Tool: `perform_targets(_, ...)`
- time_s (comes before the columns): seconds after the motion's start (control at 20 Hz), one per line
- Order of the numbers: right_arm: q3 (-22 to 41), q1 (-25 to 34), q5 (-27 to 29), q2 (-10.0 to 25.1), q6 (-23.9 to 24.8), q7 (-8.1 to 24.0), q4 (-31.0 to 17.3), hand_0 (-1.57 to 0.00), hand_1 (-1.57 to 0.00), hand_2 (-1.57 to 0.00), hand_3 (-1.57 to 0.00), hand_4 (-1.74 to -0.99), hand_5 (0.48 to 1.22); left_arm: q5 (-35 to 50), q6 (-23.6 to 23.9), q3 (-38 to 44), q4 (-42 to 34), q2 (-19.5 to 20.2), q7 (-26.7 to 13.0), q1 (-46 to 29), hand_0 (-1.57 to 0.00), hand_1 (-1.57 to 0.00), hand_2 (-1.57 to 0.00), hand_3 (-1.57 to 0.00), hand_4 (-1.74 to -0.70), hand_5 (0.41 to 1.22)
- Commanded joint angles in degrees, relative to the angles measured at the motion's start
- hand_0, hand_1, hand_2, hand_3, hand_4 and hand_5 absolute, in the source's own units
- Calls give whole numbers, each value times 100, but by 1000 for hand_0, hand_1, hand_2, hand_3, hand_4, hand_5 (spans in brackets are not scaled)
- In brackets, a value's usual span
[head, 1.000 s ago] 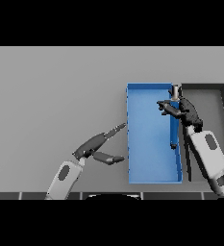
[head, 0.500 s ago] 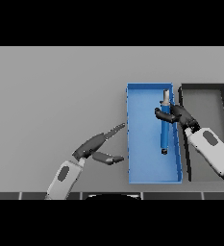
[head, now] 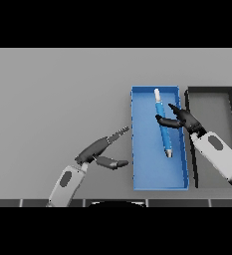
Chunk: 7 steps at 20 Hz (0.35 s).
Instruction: Pick up the blue pipe and place it into the blue bin.
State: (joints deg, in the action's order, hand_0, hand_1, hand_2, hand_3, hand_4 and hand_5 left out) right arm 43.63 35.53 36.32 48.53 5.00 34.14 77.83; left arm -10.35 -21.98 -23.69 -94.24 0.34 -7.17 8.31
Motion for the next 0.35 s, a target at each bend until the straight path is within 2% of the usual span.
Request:
perform_targets(0.0,-1,0,14,44,-55,4,27,-10,-9,-9,-5,-1020,666,-8,9,-6,29,-25,9,28,1,1,1,1,-886,431)
perform_targets(0.3,36,77,14,-103,-159,-17,-124,-6,-5,-5,-3,-1022,643,-101,33,-60,78,5,145,-82,1,1,1,1,-885,431)
